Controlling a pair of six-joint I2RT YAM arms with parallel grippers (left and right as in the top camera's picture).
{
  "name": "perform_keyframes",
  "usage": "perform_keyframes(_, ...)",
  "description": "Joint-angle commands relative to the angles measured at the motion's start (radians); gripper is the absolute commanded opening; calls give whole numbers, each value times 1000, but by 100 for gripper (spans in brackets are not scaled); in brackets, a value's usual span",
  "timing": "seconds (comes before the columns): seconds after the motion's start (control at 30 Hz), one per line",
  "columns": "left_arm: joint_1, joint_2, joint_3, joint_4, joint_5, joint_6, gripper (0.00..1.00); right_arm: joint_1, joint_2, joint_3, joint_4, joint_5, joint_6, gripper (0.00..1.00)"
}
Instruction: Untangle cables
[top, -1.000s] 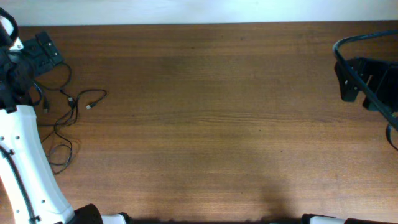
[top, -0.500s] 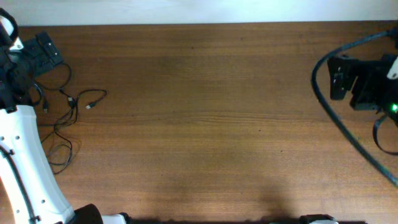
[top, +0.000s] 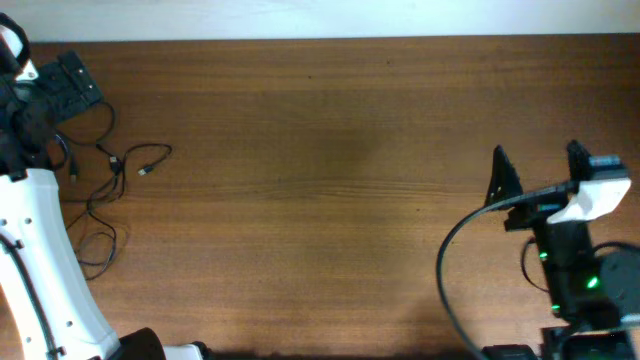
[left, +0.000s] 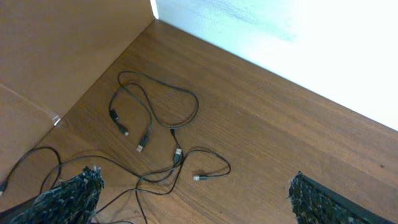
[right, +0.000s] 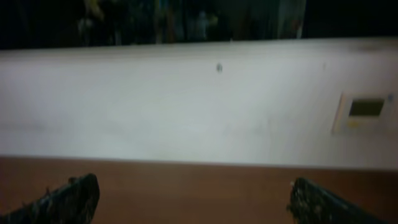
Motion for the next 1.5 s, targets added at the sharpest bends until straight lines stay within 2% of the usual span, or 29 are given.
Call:
perform_keyframes(0.0,-1,2,3,2,3,9,99,7,-126,-244,154,10,3,99)
perform_keyframes(0.07,-1,2,3,2,3,9,99,7,-206,-358,209,16,3,99)
perform_keyframes(0.27,-1,2,3,2,3,9,99,7,-367,-505,211,36,3,99)
perform_keyframes(0.73,-1,2,3,2,3,9,99,7,-525,-721,194,42,7,99)
perform_keyframes(0.9,-1,2,3,2,3,9,99,7,-543,-721,43,30,7,99)
perform_keyframes(1.47,0,2,3,2,3,9,99,5,-543,-721,42,28,7,99)
